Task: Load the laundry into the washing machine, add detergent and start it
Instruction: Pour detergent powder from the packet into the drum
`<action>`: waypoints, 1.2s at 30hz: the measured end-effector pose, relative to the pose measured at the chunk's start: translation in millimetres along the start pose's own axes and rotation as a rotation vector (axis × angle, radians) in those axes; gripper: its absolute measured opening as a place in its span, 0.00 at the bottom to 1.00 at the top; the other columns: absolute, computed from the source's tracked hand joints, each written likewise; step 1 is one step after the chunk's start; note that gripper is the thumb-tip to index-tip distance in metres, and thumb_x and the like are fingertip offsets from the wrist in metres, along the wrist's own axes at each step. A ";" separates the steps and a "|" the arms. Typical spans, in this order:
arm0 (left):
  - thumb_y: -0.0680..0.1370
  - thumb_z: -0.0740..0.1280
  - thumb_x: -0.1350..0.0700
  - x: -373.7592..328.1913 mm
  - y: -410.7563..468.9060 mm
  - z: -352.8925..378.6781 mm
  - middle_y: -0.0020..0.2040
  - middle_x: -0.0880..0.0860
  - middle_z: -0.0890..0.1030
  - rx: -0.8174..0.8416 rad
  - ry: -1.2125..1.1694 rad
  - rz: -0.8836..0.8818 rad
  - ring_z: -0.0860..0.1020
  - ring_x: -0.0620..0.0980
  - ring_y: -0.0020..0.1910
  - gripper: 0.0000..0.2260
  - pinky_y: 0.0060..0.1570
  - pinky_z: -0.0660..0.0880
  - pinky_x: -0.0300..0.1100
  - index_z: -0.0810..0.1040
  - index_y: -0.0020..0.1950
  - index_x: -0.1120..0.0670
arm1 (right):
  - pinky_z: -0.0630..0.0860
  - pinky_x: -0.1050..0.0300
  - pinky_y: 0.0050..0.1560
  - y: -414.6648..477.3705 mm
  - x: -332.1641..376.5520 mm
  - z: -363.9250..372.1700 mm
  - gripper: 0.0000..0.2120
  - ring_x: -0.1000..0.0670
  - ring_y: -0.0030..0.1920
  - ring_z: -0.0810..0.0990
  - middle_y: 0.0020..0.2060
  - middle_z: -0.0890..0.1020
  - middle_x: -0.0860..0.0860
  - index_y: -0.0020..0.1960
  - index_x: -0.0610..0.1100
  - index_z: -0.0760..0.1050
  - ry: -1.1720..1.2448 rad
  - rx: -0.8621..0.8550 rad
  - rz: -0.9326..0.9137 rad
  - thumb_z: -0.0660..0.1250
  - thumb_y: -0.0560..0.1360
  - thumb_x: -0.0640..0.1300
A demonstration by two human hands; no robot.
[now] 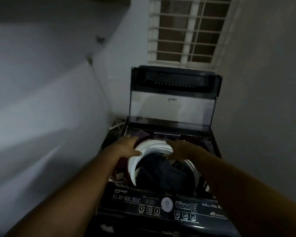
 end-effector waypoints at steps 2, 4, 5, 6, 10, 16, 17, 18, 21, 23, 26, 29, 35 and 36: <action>0.70 0.70 0.35 4.7 -27.8 -6.3 0.72 0.59 0.68 -0.054 -0.046 -0.053 0.68 0.59 0.70 0.37 0.69 0.68 0.50 0.65 0.76 0.47 | 0.65 0.52 0.72 -6.1 15.6 -11.6 0.39 0.42 0.76 0.66 0.78 0.64 0.43 0.82 0.45 0.53 -0.025 -0.005 -0.087 0.68 0.79 0.54; 0.67 0.67 0.33 9.8 -54.2 -5.8 0.70 0.60 0.70 -0.103 -0.086 -0.107 0.69 0.60 0.69 0.38 0.67 0.69 0.49 0.67 0.74 0.46 | 0.66 0.51 0.73 -11.6 31.1 -17.2 0.40 0.42 0.75 0.66 0.78 0.64 0.43 0.82 0.46 0.52 -0.011 -0.023 -0.163 0.69 0.78 0.54; 0.66 0.66 0.33 12.8 -67.9 -1.9 0.70 0.60 0.70 -0.132 -0.111 -0.141 0.69 0.60 0.69 0.38 0.67 0.69 0.50 0.67 0.73 0.45 | 0.66 0.50 0.73 -13.5 39.3 -16.1 0.40 0.42 0.75 0.66 0.78 0.64 0.44 0.82 0.47 0.51 -0.005 -0.022 -0.208 0.69 0.78 0.55; 0.66 0.66 0.32 14.8 -81.4 2.9 0.70 0.60 0.70 -0.157 -0.142 -0.175 0.69 0.60 0.69 0.38 0.68 0.68 0.50 0.67 0.73 0.45 | 0.67 0.51 0.73 -14.6 47.3 -14.6 0.41 0.43 0.75 0.66 0.78 0.64 0.44 0.82 0.48 0.51 -0.003 -0.019 -0.259 0.69 0.77 0.56; 0.69 0.68 0.33 29.3 -137.1 31.7 0.75 0.61 0.63 -0.238 -0.230 -0.310 0.63 0.61 0.74 0.43 0.73 0.62 0.54 0.61 0.78 0.50 | 0.67 0.50 0.72 -14.8 92.6 1.6 0.38 0.43 0.75 0.67 0.78 0.65 0.45 0.80 0.47 0.58 -0.038 -0.014 -0.418 0.70 0.76 0.58; 0.76 0.67 0.37 89.0 -235.7 86.3 0.78 0.59 0.58 -0.290 -0.273 -0.560 0.59 0.61 0.76 0.37 0.73 0.62 0.56 0.57 0.80 0.48 | 0.70 0.52 0.70 -28.2 176.2 42.0 0.39 0.42 0.72 0.71 0.75 0.69 0.42 0.80 0.45 0.59 -0.056 0.016 -0.624 0.71 0.75 0.57; 0.76 0.68 0.38 99.1 -252.3 96.0 0.77 0.59 0.60 -0.306 -0.272 -0.609 0.61 0.62 0.75 0.36 0.72 0.64 0.56 0.58 0.79 0.48 | 0.70 0.52 0.69 -28.8 189.3 52.8 0.39 0.42 0.71 0.71 0.74 0.70 0.42 0.80 0.45 0.59 -0.060 0.029 -0.649 0.71 0.75 0.58; 0.76 0.69 0.39 107.6 -268.2 105.7 0.76 0.59 0.62 -0.315 -0.277 -0.654 0.64 0.63 0.73 0.36 0.71 0.66 0.56 0.59 0.79 0.49 | 0.70 0.53 0.69 -31.0 202.2 63.3 0.39 0.42 0.71 0.72 0.74 0.70 0.41 0.79 0.46 0.59 -0.064 0.039 -0.673 0.70 0.75 0.58; 0.75 0.70 0.39 127.0 -310.3 133.5 0.73 0.60 0.66 -0.364 -0.304 -0.751 0.68 0.63 0.70 0.35 0.68 0.69 0.56 0.62 0.78 0.50 | 0.66 0.49 0.73 -42.0 238.1 91.4 0.39 0.39 0.74 0.67 0.75 0.66 0.39 0.80 0.46 0.56 -0.083 0.065 -0.757 0.68 0.77 0.58; 0.75 0.70 0.39 140.0 -334.3 154.2 0.71 0.61 0.69 -0.371 -0.348 -0.790 0.68 0.62 0.70 0.35 0.68 0.69 0.55 0.63 0.77 0.52 | 0.66 0.46 0.73 -47.4 261.7 111.9 0.38 0.38 0.74 0.66 0.75 0.66 0.38 0.81 0.45 0.55 -0.097 0.093 -0.807 0.68 0.78 0.58; 0.71 0.66 0.29 167.2 -361.7 188.0 0.70 0.60 0.72 -0.385 -0.395 -0.856 0.71 0.61 0.69 0.39 0.67 0.70 0.55 0.67 0.75 0.51 | 0.68 0.44 0.72 -50.7 296.4 141.2 0.39 0.39 0.74 0.67 0.76 0.66 0.40 0.81 0.46 0.55 -0.109 0.112 -0.861 0.67 0.77 0.59; 0.72 0.68 0.33 183.7 -384.0 220.7 0.71 0.61 0.70 -0.366 -0.465 -0.913 0.70 0.61 0.70 0.37 0.68 0.69 0.51 0.67 0.75 0.52 | 0.68 0.44 0.72 -49.5 331.4 172.5 0.38 0.40 0.74 0.66 0.76 0.65 0.42 0.81 0.47 0.56 -0.107 0.142 -0.904 0.68 0.77 0.57; 0.72 0.73 0.41 241.0 -402.1 305.6 0.66 0.61 0.73 -0.355 -0.621 -0.984 0.74 0.59 0.65 0.33 0.64 0.72 0.46 0.71 0.73 0.55 | 0.71 0.48 0.69 -21.3 400.7 261.0 0.36 0.39 0.72 0.70 0.75 0.68 0.40 0.80 0.47 0.58 -0.070 0.273 -0.882 0.68 0.77 0.54; 0.74 0.74 0.46 257.8 -400.8 320.8 0.66 0.60 0.73 -0.345 -0.654 -1.000 0.73 0.58 0.65 0.30 0.63 0.71 0.44 0.71 0.73 0.56 | 0.71 0.48 0.69 -13.1 411.3 277.3 0.36 0.39 0.72 0.70 0.75 0.68 0.41 0.80 0.47 0.58 -0.060 0.301 -0.866 0.68 0.77 0.54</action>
Point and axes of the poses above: each hand's wrist, its own y-axis towards the middle knuckle, its own z-axis out of the palm, x = y × z, the point moved 3 cm from there along y, towards the middle knuckle
